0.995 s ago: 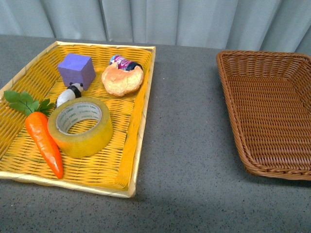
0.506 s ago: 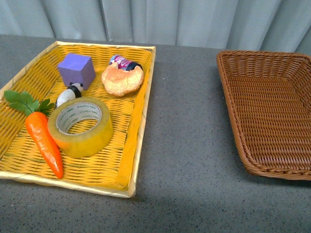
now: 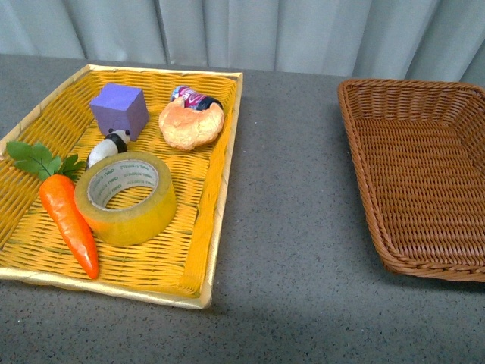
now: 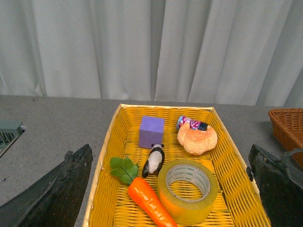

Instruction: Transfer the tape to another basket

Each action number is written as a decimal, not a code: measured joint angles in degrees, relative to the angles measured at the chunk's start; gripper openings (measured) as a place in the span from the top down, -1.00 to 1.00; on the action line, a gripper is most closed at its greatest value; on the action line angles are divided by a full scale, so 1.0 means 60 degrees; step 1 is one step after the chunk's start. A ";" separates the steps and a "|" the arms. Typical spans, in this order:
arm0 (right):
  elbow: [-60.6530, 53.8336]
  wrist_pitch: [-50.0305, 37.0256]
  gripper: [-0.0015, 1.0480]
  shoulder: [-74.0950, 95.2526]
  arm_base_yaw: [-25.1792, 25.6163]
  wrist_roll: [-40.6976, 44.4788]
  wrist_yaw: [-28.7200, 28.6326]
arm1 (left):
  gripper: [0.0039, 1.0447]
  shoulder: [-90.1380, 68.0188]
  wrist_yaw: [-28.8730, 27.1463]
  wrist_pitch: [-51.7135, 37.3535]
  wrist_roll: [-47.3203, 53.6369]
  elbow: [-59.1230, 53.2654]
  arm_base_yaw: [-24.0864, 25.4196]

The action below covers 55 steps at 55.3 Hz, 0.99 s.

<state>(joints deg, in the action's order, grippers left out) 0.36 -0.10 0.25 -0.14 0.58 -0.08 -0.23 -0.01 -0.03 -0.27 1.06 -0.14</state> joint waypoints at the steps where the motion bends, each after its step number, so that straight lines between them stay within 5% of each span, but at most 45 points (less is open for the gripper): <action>1: -0.0004 0.0000 -0.83 0.0000 0.0000 0.0000 0.0000 | -0.88 0.0000 0.0000 0.0000 0.0000 0.0000 0.0000; 20: 0.0000 0.0000 -0.83 0.0000 0.0000 -0.0004 0.0000 | -0.88 -0.0117 -0.0157 0.0244 -0.0109 0.0055 -0.0029; 38: -0.0004 0.0000 -0.83 -0.0007 0.0000 0.0000 0.0000 | -0.88 -0.7486 -0.0750 -0.3282 -0.1479 0.1483 -0.1104; 55: 0.0000 0.0000 -0.83 -0.0007 0.0000 0.0000 0.0000 | -0.88 -1.3777 -0.0911 -0.3552 -0.2495 0.4306 -0.2087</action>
<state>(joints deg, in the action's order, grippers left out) 0.36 -0.10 0.21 -0.14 0.58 -0.08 -82.89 -5.48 -21.34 -15.25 26.89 -12.67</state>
